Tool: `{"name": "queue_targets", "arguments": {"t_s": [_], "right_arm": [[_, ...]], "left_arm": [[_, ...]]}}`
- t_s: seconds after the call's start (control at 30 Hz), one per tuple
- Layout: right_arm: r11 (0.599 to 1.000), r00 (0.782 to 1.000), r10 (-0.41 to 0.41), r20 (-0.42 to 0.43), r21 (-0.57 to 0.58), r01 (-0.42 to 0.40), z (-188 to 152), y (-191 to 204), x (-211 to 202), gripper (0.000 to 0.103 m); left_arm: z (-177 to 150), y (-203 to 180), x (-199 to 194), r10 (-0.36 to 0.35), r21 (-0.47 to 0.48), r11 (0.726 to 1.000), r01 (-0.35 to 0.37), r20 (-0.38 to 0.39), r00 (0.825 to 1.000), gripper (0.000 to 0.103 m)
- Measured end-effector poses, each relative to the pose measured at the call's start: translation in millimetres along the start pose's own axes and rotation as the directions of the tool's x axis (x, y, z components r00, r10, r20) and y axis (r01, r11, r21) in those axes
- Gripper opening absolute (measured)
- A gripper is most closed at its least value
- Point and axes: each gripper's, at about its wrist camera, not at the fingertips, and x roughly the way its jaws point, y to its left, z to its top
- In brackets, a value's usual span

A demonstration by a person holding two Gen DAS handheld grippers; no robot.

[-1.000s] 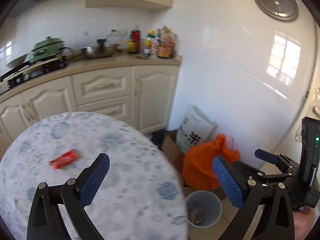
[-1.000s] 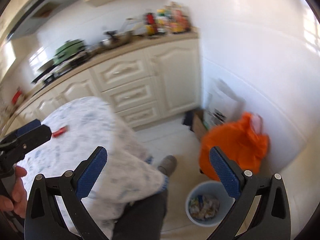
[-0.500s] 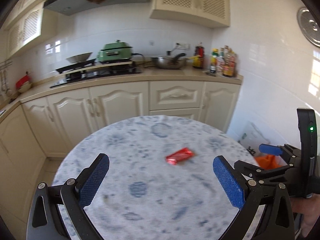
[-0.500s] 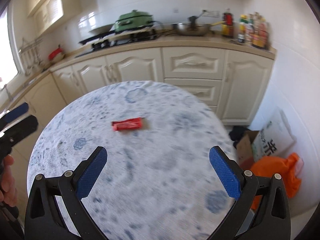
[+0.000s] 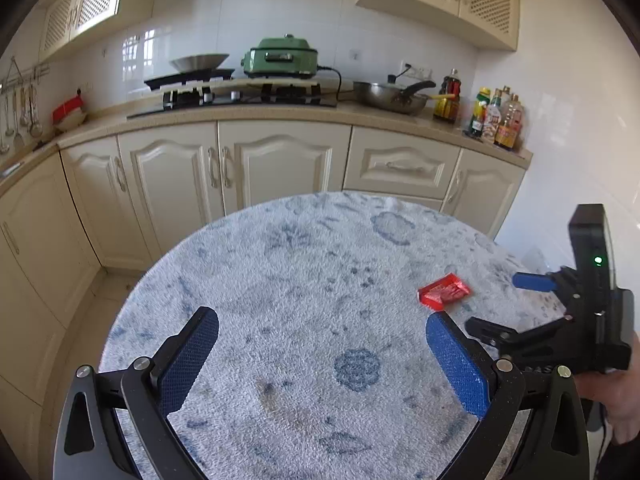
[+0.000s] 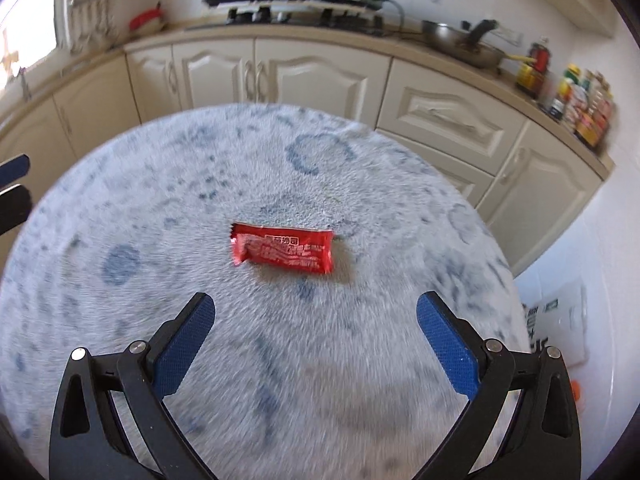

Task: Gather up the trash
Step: 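Grasp the red wrapper with the right tool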

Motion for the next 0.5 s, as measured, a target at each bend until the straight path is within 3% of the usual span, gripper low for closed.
{"name": "queue_targets", "arguments": {"t_s": [0.13, 0.27, 0.4, 0.5], "right_arm": [[0.999, 0.999, 0.019, -0.040, -0.043, -0.021, 6, -2, 31, 0.095], [0.994, 0.998, 0.058, -0.015, -0.093, -0.059, 20, -2, 43, 0.095], [0.978, 0.982, 0.185, -0.026, -0.089, -0.187, 34, -4, 59, 0.083], [0.977, 0.980, 0.198, -0.025, -0.076, -0.199, 37, -4, 60, 0.070]], "left_arm": [[2, 7, 25, -0.005, -0.011, 1.000, 0.005, -0.030, 1.000, 0.102], [4, 9, 41, -0.017, -0.033, 0.999, 0.015, -0.056, 0.998, 0.102], [5, 9, 50, -0.015, -0.049, 0.999, 0.012, -0.065, 0.998, 0.102], [8, 10, 57, -0.016, -0.057, 0.998, 0.012, -0.073, 0.997, 0.102]]}}
